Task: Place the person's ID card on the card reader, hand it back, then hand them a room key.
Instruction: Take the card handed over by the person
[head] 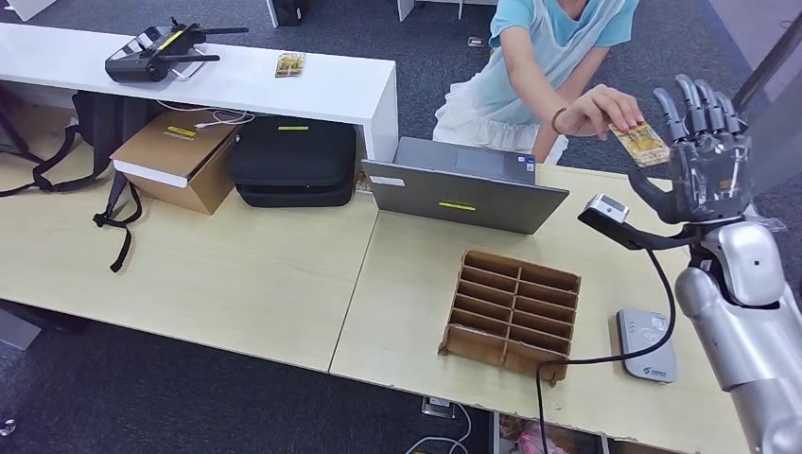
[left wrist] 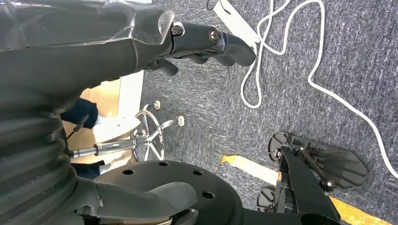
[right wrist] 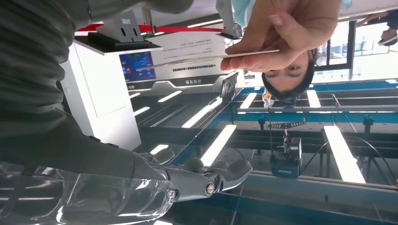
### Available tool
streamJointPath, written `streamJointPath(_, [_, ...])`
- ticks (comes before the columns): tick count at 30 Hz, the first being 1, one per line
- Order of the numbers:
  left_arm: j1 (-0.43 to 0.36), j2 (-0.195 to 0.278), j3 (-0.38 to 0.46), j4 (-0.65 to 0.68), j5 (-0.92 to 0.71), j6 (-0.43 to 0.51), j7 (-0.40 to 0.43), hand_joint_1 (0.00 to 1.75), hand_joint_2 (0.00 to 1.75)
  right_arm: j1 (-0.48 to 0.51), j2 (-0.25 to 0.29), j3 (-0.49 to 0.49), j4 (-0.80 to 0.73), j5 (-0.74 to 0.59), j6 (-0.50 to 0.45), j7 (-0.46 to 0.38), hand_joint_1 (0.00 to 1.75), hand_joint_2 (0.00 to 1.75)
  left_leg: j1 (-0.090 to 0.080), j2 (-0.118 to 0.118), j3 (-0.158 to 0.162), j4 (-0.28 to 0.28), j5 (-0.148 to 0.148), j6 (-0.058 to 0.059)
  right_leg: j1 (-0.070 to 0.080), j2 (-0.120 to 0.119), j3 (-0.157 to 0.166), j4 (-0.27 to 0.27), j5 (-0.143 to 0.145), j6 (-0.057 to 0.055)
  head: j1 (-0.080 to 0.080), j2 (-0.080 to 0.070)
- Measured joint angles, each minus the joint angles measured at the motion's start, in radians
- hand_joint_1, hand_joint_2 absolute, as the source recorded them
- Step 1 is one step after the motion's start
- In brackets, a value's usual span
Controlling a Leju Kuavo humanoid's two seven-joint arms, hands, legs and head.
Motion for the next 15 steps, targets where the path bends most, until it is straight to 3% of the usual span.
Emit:
streamJointPath(1, [0.000, 0.000, 0.000, 0.000, 0.000, 0.000, 0.000, 0.00, 1.75, -0.002, 0.000, 0.003, 0.004, -0.004, -0.006, 0.000, 1.75, 1.75, 0.000, 0.000, 0.000, 0.000, 0.000, 0.000, 0.000, 0.000, 0.000, 0.000, 0.000, 0.000, 0.000, 0.000])
streamJointPath(15, [0.000, 0.002, -0.006, 0.000, 0.008, 0.000, 0.000, 0.00, 1.75, -0.018, 0.000, 0.031, 0.021, -0.031, -0.078, -0.007, 1.75, 1.75, 0.000, 0.000, 0.000, 0.000, 0.000, 0.000, 0.000, 0.000, 0.000, 0.000, 0.000, 0.000, 0.000, 0.000])
